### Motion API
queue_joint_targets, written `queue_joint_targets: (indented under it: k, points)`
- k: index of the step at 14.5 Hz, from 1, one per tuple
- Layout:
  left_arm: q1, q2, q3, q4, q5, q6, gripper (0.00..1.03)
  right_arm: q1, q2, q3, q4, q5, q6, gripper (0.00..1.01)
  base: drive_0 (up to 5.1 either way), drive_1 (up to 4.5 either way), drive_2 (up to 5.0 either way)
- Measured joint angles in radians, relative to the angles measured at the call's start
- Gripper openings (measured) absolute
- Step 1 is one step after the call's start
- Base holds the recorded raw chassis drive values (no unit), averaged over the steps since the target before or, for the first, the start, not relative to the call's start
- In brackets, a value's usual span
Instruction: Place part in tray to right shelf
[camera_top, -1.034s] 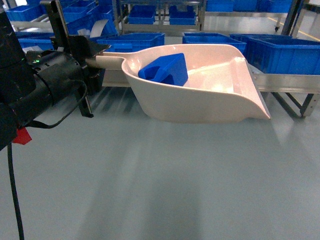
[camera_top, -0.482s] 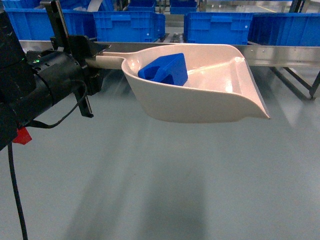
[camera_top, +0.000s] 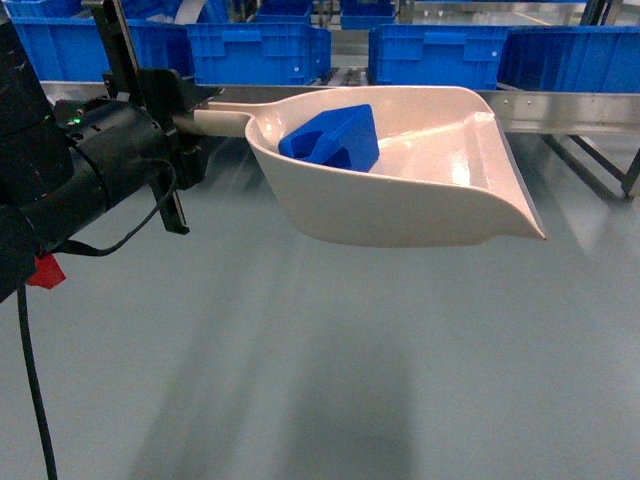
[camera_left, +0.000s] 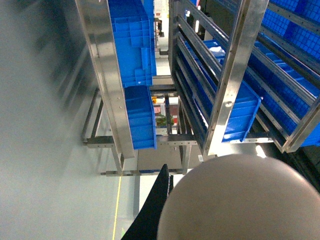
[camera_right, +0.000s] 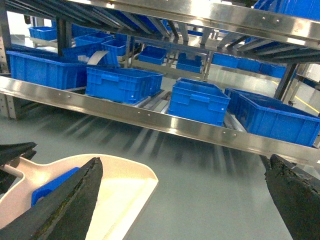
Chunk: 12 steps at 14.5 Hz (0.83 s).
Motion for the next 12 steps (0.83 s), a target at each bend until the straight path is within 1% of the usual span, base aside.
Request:
queue_joint_targets:
  k: [12]
  points:
    - [0.001,0.0,0.0,-0.003,0.0,0.001,0.12,0.0,0.002,0.0,-0.002,0.0,0.0,0.98,-0.1,4.06,-4.2]
